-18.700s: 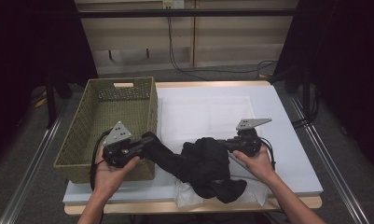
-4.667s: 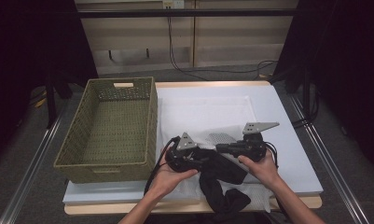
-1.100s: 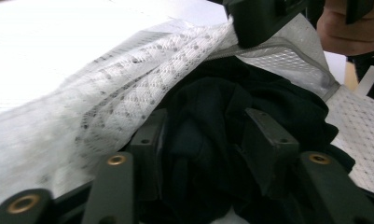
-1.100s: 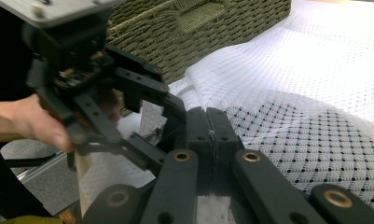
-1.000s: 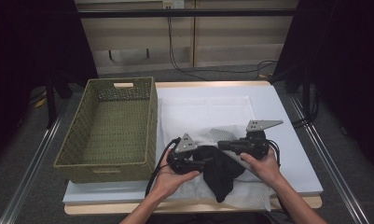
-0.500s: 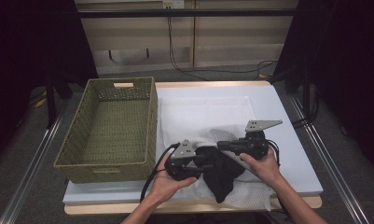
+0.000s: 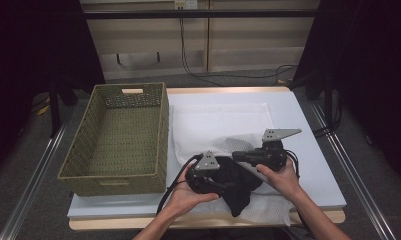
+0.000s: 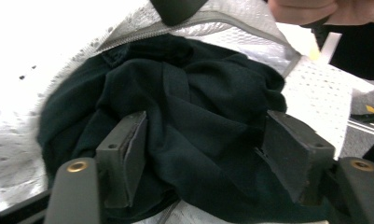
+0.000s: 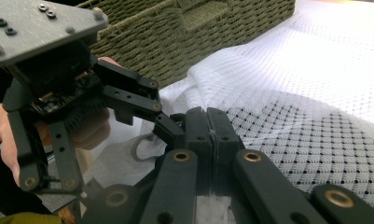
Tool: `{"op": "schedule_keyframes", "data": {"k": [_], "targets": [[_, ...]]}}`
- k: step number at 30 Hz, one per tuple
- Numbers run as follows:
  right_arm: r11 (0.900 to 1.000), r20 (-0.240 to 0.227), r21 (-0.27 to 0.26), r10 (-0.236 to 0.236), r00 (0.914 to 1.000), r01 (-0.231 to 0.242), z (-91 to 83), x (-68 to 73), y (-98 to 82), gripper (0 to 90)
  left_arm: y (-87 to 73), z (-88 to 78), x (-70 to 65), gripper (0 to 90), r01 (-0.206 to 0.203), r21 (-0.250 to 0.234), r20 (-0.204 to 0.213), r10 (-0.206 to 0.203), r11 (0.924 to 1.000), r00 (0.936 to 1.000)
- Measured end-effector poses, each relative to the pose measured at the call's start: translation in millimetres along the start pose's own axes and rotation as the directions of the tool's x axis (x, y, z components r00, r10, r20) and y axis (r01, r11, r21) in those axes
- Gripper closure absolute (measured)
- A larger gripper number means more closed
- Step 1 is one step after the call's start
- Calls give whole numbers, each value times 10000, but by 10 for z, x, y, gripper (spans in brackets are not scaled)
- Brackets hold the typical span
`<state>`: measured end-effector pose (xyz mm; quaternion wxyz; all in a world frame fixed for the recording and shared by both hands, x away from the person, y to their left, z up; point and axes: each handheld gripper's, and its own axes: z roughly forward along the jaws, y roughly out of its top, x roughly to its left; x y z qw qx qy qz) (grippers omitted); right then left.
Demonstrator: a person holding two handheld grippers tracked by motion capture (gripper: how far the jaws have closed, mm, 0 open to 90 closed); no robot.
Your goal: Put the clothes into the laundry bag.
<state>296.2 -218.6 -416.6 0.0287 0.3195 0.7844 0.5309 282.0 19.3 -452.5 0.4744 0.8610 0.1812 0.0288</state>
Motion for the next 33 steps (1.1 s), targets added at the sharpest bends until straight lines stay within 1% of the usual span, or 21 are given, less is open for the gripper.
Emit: {"op": "schedule_keyframes", "data": {"k": [1, 3, 8, 10, 14, 15, 17, 19, 20, 22, 23, 24, 25, 26, 27, 28, 29, 30, 31, 32, 33], "targets": [[10000, 26, 29, -19, 10000, 19, 5, 2, -1, 891, -5, 27, 0, 271, 29, -1, 90, -29, 10000, 10000], [10000, -6, 3, -49, 10000, 49, 10, 5, 5, 891, -16, 56, -9, 245, 82, 73, -40, -82, 9999, 10000], [10000, -25, 38, -56, 10000, 56, 24, -2, 2, 891, -19, 164, -15, 188, -10, 329, -69, 12, 9995, 10000], [10000, -46, 73, -39, 10000, 39, 30, -5, -5, 891, -16, 197, -3, 184, -71, 626, -152, 81, 9980, 9999], [10000, -76, 0, 0, 10000, 0, 30, -17, 10, 891, 18, 214, 33, 195, -91, 857, 19, 90, 9963, 10000], [10000, -90, 29, -2, 10000, 2, 33, -16, 8, 891, 42, 204, 44, 206, -173, 1053, 43, 169, 9943, 9998], [10000, -93, 77, 9, 10000, -9, 44, -18, -1, 892, 109, 154, 101, 259, -176, 1301, 430, 121, 9913, 9990], [9999, -117, 117, 40, 9999, -38, 57, -15, -11, 892, 115, 140, 135, 308, -421, 1334, 368, 375, 9902, 9986], [9999, -118, 136, 29, 9999, -28, 61, -12, -12, 892, 112, 138, 146, 315, -617, 1570, 418, 558, 9857, 9976], [9999, -107, 155, 14, 9999, -12, 64, -5, -14, 892, 104, 177, 132, 281, -284, 1277, 468, 226, 9914, 9986], [9998, -108, 182, -7, 9999, 9, 69, -7, -16, 892, 106, 195, 118, 260, -421, 1347, 503, 356, 9900, 9981], [9998, -93, 190, -4, 10000, 6, 73, -12, -20, 892, 106, 214, 98, 213, -721, 1534, 492, 652, 9855, 9967], [9998, -69, 191, 9, 10000, -8, 75, -16, -26, 891, 102, 236, 65, 191, -699, 1599, 351, 651, 9847, 9973], [9998, -104, 221, 13, 9999, -11, 77, -15, -29, 892, 96, 263, 55, 180, -848, 1590, 423, 790, 9836, 9960], [9997, -95, 235, 3, 10000, -1, 80, -16, -31, 892, 98, 280, 47, 153, -978, 1769, 353, 930, 9794, 9950], [9997, -91, 226, 23, 10000, -21, 80, -17, -32, 892, 91, 304, 44, 153, -827, 1702, 275, 791, 9819, 9965], [9997, -79, 230, 19, 10000, -17, 80, -18, -32, 892, 94, 319, 59, 161, -804, 1775, 285, 766, 9808, 9967], [9997, -73, 249, 17, 10000, -15, 80, -18, -34, 892, 108, 315, 71, 180, -835, 1973, 96, 833, 9768, 9965], [9997, -27, 241, 21, 10000, -20, 80, -16, -36, 892, 92, 332, 86, 241, -623, 1655, -157, 658, 9842, 9977], [9997, 3, 248, 35, 10000, -35, 80, -15, -37, 892, 89, 342, 109, 295, -602, 1646, -196, 643, 9845, 9977], [9996, -6, 267, 28, 10000, -27, 83, -13, -38, 892, 93, 334, 137, 309, -864, 1834, -138, 905, 9792, 9958]]}}
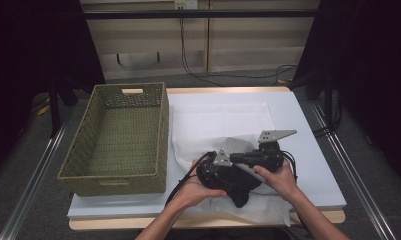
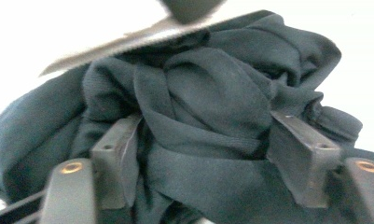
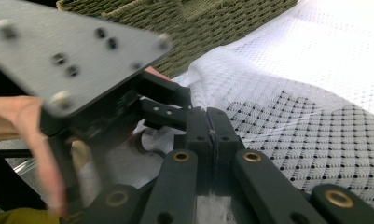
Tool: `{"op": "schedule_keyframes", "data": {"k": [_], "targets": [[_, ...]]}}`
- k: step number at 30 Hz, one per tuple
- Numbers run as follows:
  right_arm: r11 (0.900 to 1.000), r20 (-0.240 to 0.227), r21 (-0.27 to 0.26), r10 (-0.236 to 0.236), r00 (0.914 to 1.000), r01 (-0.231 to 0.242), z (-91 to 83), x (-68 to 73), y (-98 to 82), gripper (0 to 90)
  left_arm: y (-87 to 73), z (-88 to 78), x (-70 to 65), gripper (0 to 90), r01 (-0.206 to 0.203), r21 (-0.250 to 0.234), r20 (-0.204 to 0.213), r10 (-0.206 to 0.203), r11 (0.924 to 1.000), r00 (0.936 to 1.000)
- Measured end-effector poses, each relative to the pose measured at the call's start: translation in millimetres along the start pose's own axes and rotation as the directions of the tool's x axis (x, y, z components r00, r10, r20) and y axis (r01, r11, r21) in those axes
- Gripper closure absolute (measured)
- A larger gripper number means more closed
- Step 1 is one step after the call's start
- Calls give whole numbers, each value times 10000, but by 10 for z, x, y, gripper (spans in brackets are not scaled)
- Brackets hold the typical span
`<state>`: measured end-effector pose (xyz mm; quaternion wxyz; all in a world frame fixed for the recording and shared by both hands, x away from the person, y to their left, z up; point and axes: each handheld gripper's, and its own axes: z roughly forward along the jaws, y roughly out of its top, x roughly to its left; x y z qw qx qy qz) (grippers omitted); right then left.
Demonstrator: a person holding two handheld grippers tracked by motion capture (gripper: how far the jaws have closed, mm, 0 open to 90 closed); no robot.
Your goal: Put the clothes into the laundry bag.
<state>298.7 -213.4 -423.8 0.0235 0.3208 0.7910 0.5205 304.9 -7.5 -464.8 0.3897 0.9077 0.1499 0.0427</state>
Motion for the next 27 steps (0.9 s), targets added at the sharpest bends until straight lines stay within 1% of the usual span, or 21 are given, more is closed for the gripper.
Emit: {"op": "schedule_keyframes", "data": {"k": [1, 3, 4, 5, 7, 8, 11, 12, 13, 14, 15, 17, 18, 19, 20, 21, 22, 23, 24, 26, 27], "targets": [[10000, -6, 11, -53, 10000, 53, 3, 2, -1, 892, -1, 6, 0, 353, 83, -89, -219, -85, 9999, 9997], [10000, -55, -51, -3, 10000, 2, 7, 15, 6, 892, 15, 11, 21, 458, 421, -72, -292, -423, 9991, 9987], [10000, -75, -37, -22, 10000, 21, 11, 29, 12, 892, 21, 1, 36, 531, 316, -8, -341, -316, 9995, 9989], [10000, -84, -40, -68, 9999, 67, 14, 40, 18, 893, 22, -8, 56, 590, 380, -21, -207, -380, 9993, 9991], [9999, -122, -42, -107, 9999, 107, 12, 55, 24, 893, 23, -39, 85, 722, 482, -49, -135, -482, 9988, 9987], [9999, -117, -56, -115, 9999, 114, 10, 54, 25, 893, 24, -39, 84, 748, 550, -133, -147, -551, 9984, 9984], [9999, -111, -95, -53, 9999, 52, -1, 39, 27, 893, 43, -34, 79, 776, 597, -320, -525, -613, 9977, 9967], [9999, -111, -107, -34, 9999, 33, -5, 39, 27, 893, 58, -36, 87, 779, 649, -261, -748, -666, 9976, 9950], [9999, -105, -127, -43, 9999, 42, -9, 43, 29, 893, 67, -25, 110, 781, 771, -372, -842, -800, 9963, 9932], [9999, -97, -143, -33, 9999, 32, -12, 50, 33, 893, 81, -26, 126, 783, 788, -421, -1095, -830, 9960, 9905], [9998, -56, -178, -17, 10000, 16, -15, 56, 39, 893, 94, -28, 148, 785, 815, -427, -1184, -860, 9958, 9892], [9997, -42, -236, -84, 10000, 83, -31, 83, 58, 893, 109, -56, 173, 787, 954, -616, -1529, -1039, 9935, 9828], [9996, -80, -269, -105, 9999, 103, -41, 96, 67, 893, 110, -67, 195, 787, 1049, -703, -1514, -1146, 9920, 9818], [9994, -83, -322, -104, 9999, 101, -52, 102, 73, 893, 111, -80, 213, 787, 1085, -834, -1706, -1215, 9906, 9778], [9993, -117, -377, -73, 9999, 68, -57, 101, 77, 894, 110, -77, 235, 787, 1256, -994, -1632, -1407, 9871, 9765], [9992, -98, -403, -55, 9999, 51, -61, 96, 78, 894, 106, -66, 257, 787, 1293, -1134, -1606, -1466, 9851, 9761], [9990, -57, -436, 7, 10000, -9, -63, 92, 75, 893, 105, -49, 263, 788, 1306, -1212, -1722, -1504, 9840, 9735], [9989, -43, -462, 58, 10000, -60, -64, 86, 70, 894, 106, -21, 268, 788, 1443, -1353, -1645, -1658, 9802, 9723], [9990, -36, -438, 83, 10000, -85, -64, 84, 66, 893, 107, -12, 263, 788, 1406, -1325, -1844, -1638, 9812, 9691], [9990, -17, -434, 86, 10000, -86, -66, 80, 62, 894, 97, 34, 266, 788, 1465, -1448, -1876, -1725, 9786, 9670], [9991, -15, -417, 98, 10000, -98, -67, 73, 59, 894, 89, 47, 268, 787, 1413, -1441, -2030, -1690, 9794, 9645]]}}
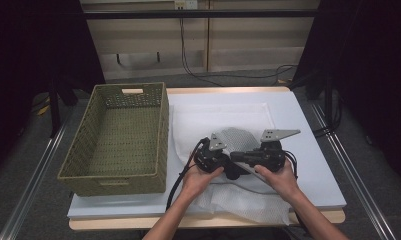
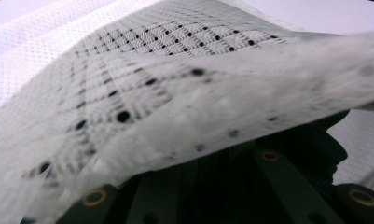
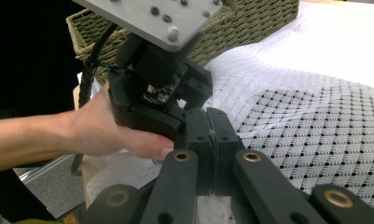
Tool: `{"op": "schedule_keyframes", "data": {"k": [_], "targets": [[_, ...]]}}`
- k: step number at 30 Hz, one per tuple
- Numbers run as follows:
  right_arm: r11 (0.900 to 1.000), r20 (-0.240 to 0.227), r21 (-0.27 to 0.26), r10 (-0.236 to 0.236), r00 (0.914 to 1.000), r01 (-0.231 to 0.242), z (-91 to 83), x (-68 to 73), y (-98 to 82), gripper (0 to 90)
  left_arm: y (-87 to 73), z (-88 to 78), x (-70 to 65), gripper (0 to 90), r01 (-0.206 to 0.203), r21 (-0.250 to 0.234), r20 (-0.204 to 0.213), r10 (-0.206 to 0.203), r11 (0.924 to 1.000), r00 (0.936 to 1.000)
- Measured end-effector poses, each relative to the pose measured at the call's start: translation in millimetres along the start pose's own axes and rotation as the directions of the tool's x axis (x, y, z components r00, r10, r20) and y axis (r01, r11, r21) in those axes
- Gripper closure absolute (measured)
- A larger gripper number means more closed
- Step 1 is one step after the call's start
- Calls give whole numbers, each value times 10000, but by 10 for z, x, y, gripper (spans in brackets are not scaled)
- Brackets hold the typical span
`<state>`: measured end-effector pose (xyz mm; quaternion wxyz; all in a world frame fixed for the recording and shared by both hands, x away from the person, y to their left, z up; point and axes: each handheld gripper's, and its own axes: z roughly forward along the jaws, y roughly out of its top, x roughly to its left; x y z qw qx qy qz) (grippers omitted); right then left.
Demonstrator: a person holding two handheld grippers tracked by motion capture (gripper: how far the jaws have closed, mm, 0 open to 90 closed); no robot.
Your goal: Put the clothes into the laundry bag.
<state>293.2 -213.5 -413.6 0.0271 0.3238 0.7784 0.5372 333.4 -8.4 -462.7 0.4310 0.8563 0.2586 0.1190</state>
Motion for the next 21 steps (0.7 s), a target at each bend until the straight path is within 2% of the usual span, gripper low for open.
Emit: {"op": "schedule_keyframes", "data": {"k": [1, 6, 10, 13, 14, 16, 21], "targets": [[10000, 19, 24, 13, 10000, -13, 0, -7, -5, 894, -13, 14, 2, 785, 16, -88, -107, -17, 10000, 9999], [9999, 31, 160, 44, 10000, -45, 12, -25, -37, 894, -62, 23, 9, 747, 64, -80, 15, -64, 9999, 10000], [9998, 69, 157, 95, 9999, -96, 0, -42, -42, 893, -111, -58, 32, 674, 228, -253, 582, -213, 9994, 9981], [9998, 77, 150, 99, 9999, -100, 3, -56, -46, 894, -138, -143, 22, 616, 44, -156, 676, -34, 9999, 9977], [9998, 74, 180, 99, 9999, -101, 7, -57, -48, 894, -147, -164, 23, 588, 42, -187, 853, -26, 9998, 9964], [9997, 94, 200, 103, 9999, -104, 13, -61, -52, 894, -154, -220, 3, 562, -218, -156, 845, 230, 9996, 9962], [9997, 78, 208, 97, 9999, -99, 10, -62, -52, 893, -159, -357, -29, 483, -311, -184, 986, 328, 9993, 9946]]}}
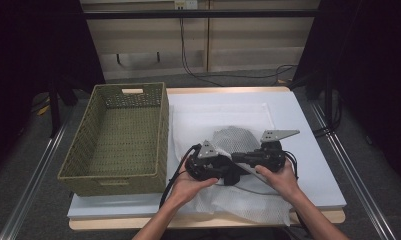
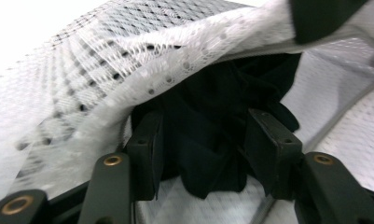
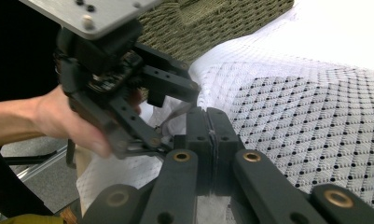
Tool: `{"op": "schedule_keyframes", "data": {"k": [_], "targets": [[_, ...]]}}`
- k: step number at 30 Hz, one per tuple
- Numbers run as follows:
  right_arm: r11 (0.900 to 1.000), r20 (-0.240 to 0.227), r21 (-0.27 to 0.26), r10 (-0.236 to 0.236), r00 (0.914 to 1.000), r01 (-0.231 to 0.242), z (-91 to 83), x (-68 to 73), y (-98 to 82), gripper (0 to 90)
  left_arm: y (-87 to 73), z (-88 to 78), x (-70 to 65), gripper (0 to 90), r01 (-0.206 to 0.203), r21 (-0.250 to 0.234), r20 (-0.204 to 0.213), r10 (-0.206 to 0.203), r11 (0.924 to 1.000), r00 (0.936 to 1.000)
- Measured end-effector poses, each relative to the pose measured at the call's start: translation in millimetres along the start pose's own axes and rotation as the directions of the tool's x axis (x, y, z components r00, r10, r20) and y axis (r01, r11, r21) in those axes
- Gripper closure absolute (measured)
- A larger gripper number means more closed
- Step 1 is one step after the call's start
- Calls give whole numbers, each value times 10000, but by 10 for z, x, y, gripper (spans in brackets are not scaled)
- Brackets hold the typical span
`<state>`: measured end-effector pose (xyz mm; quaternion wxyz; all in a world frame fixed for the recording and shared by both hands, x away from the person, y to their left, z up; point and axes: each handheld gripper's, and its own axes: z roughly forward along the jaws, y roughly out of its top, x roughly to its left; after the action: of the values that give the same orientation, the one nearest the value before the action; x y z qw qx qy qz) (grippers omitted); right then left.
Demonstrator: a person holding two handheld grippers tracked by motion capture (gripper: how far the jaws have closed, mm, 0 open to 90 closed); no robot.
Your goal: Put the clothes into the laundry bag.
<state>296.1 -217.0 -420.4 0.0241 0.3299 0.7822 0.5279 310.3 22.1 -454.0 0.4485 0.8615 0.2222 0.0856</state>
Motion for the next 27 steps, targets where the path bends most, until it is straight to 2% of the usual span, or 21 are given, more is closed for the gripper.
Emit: {"op": "schedule_keyframes", "data": {"k": [3, 5, 7, 13, 16, 17, 18, 20, 22, 23, 24, 25, 27], "targets": [[10000, -1, 6, -39, 10000, 39, -4, -2, 0, 894, -9, -69, -25, 455, -209, 159, -69, 210, 9997, 9998], [10000, -9, -18, -9, 10000, 9, -3, -5, 0, 893, -12, -114, -29, 449, -349, 186, 49, 348, 9992, 9994], [10000, -25, 13, -15, 10000, 15, -1, -4, 1, 893, -27, -121, -35, 442, -215, 71, 236, 214, 9997, 9995], [10000, -3, 8, -26, 10000, 26, -1, -3, 2, 894, -106, 38, -112, 384, -416, 668, 629, 374, 9969, 9973], [10000, -3, 3, -48, 10000, 48, -6, -5, 2, 893, -110, 96, -133, 373, -540, 884, 620, 486, 9946, 9969], [10000, -4, 5, -55, 10000, 55, -8, -3, 2, 893, -109, 107, -127, 381, -595, 1045, 450, 550, 9927, 9975], [10000, -24, -9, -48, 10000, 48, -9, -3, 3, 894, -121, 130, -114, 414, -659, 1071, 498, 609, 9921, 9969], [10000, -19, -5, -42, 10000, 42, -12, 3, 3, 894, -129, 147, -92, 555, -987, 1408, 390, 941, 9851, 9948], [10000, -70, 9, -65, 10000, 65, -5, 6, 3, 893, -126, 180, -61, 700, -978, 1667, 377, 928, 9811, 9950], [10000, -66, 13, -62, 10000, 62, 0, 7, 3, 893, -123, 198, -60, 768, -814, 1578, 325, 773, 9841, 9965], [10000, -65, 14, -66, 10000, 66, 4, 9, 4, 894, -105, 203, -31, 789, -863, 1698, 431, 801, 9817, 9959], [10000, -85, 52, -75, 9999, 75, 8, 10, 4, 893, -93, 221, -13, 819, -817, 1600, 529, 741, 9837, 9958], [9999, -114, 79, -101, 9999, 102, 14, 14, 3, 894, -66, 261, -12, 838, -619, 1404, 468, 559, 9882, 9973]]}}
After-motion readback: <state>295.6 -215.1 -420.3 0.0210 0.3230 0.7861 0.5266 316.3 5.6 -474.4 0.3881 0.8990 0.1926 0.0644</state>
